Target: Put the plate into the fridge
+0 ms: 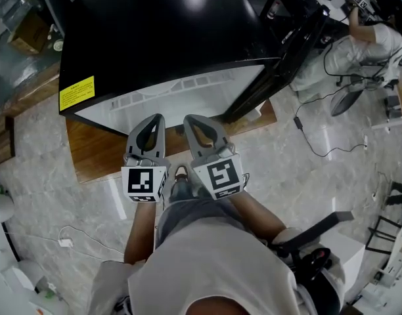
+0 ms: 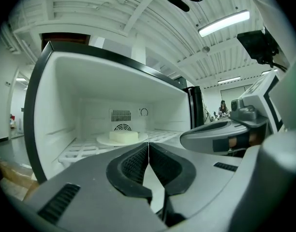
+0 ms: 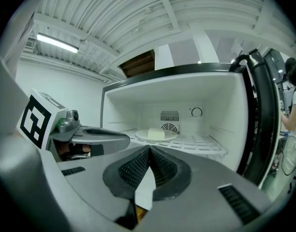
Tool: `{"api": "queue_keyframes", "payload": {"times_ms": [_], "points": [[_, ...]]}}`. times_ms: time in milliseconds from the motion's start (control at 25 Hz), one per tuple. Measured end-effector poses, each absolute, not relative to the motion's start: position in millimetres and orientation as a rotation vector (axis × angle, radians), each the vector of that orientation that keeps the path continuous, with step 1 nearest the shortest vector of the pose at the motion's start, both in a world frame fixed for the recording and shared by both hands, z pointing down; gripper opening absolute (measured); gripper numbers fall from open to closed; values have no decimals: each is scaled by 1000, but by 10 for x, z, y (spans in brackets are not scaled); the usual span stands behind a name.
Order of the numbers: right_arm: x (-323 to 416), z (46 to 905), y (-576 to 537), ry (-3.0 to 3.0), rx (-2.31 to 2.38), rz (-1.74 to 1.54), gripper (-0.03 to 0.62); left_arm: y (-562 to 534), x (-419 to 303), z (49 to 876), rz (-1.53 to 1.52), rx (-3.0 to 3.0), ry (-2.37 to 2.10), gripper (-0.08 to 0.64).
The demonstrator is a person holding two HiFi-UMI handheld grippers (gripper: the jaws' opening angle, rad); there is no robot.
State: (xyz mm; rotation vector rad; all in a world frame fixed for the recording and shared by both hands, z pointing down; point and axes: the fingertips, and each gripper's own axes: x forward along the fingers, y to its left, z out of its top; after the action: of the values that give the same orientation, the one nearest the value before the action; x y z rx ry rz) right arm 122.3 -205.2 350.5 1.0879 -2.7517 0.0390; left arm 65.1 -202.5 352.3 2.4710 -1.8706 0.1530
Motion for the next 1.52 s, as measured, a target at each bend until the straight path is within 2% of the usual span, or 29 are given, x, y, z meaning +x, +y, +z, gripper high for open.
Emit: {"api": "queue_keyframes", "payload": {"times_ms": [320, 520, 800, 1040, 1520], "points": [[1978, 3527, -1797, -2779, 980, -61, 18, -1639, 1236, 3501, 102, 2347, -2038, 20], [2513, 3760, -1515, -2815, 963, 28, 17, -1261, 1755, 3737, 143, 2300, -2066, 20], [2746, 3734, -1169, -2826, 1015, 35, 17, -946, 2056, 3772, 146, 2326, -2029, 20], [2809, 3647, -768, -2791, 1082, 47, 17, -532, 2041, 3623, 120, 2354, -2041, 20], [2867, 3169, 1117, -2762, 1152, 23, 17, 1264, 2087, 3163, 61, 2395, -1984, 20]]}}
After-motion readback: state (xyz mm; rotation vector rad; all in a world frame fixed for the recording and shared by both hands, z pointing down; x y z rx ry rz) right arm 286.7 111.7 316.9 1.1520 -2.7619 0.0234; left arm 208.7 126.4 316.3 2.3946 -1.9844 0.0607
